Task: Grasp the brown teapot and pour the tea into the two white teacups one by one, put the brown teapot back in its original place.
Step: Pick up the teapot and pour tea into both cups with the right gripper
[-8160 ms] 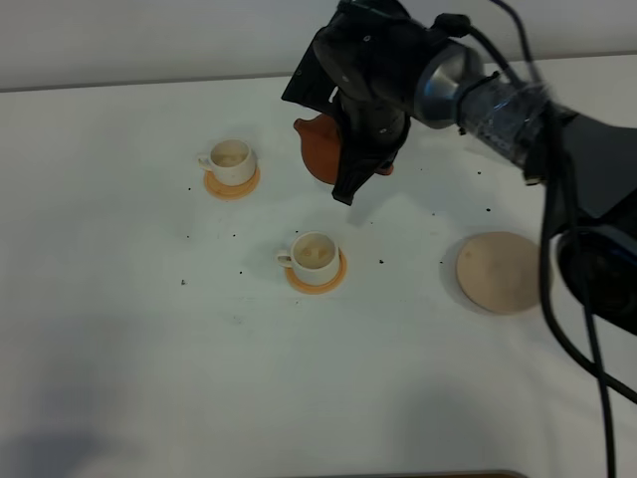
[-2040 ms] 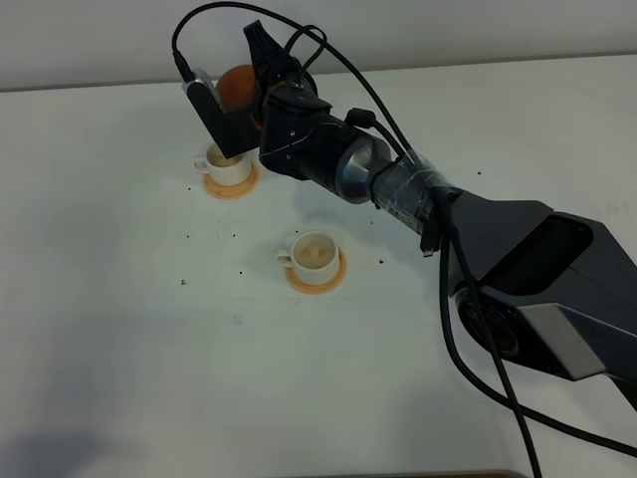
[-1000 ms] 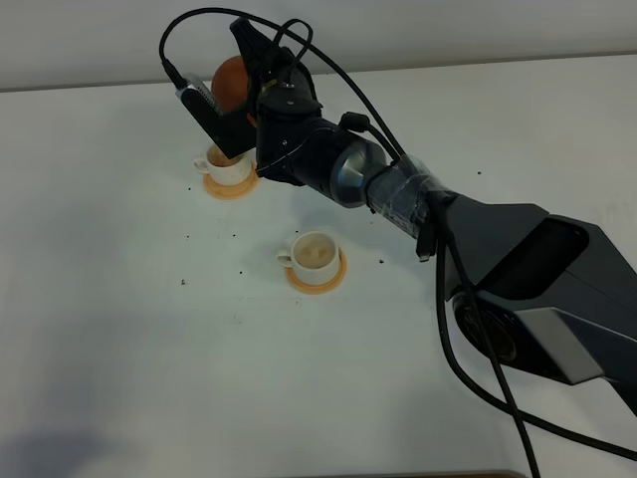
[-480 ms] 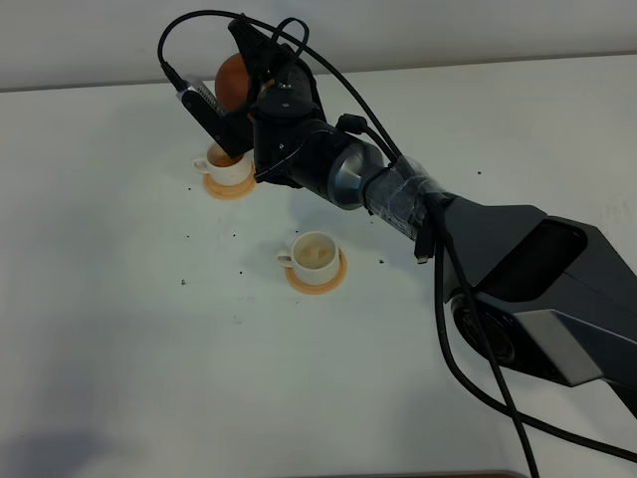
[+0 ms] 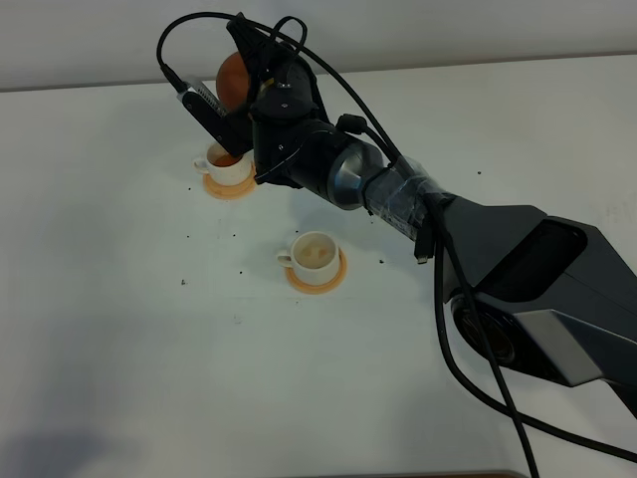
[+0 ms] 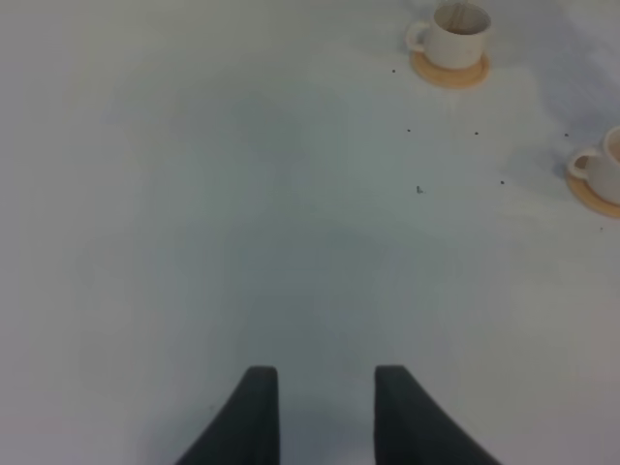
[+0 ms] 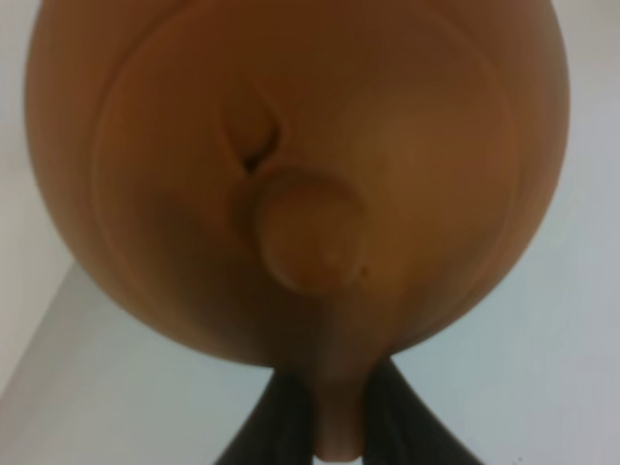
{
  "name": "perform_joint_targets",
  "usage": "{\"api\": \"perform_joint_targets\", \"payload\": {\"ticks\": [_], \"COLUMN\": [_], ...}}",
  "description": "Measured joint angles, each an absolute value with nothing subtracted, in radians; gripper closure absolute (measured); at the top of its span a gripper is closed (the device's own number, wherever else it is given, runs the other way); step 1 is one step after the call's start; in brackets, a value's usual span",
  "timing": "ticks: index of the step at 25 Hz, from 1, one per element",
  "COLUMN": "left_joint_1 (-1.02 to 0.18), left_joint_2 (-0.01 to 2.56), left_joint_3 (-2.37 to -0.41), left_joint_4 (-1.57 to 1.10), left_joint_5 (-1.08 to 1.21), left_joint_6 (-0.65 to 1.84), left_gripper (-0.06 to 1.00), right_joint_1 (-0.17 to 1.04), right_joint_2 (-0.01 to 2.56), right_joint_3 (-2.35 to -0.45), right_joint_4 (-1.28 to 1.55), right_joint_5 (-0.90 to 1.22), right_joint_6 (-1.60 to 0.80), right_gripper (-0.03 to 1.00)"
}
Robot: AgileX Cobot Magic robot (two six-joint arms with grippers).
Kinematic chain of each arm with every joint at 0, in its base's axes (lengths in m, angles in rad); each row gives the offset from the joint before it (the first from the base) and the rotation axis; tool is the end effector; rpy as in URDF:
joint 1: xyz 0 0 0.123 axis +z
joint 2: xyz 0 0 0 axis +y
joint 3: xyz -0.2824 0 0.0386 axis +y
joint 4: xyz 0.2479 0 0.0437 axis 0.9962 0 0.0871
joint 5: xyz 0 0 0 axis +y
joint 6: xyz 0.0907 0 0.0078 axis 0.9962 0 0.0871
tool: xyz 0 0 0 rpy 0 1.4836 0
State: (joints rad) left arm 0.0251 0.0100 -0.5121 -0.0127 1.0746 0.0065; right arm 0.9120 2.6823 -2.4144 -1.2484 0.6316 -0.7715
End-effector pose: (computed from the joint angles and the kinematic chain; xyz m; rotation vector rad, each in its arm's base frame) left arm -0.0052 -0.0011 0.2795 -0.0184 2.0560 0.0044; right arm 0.4016 0.4353 0.1601 -2.0069 0.7063 -1.2342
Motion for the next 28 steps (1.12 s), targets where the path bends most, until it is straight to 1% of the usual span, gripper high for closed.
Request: {"api": "perform_joint_targets", "payload": {"ticks": [28], "left_joint_1": [0.025], "left_joint_2": [0.01], "left_joint_3": [-0.512], "left_joint_4": [-0.012], "left_joint_5": [1.075], "left_joint_6": [0.007], "left_gripper": [0.7], "right_joint_1": [0.914], "right_joint_2": [2.682], "right_joint_3": [-2.414], "right_joint_4": [-1.352], "right_joint_5": [0.652], "right_joint_6": [-0.772], "right_gripper": [0.87]}}
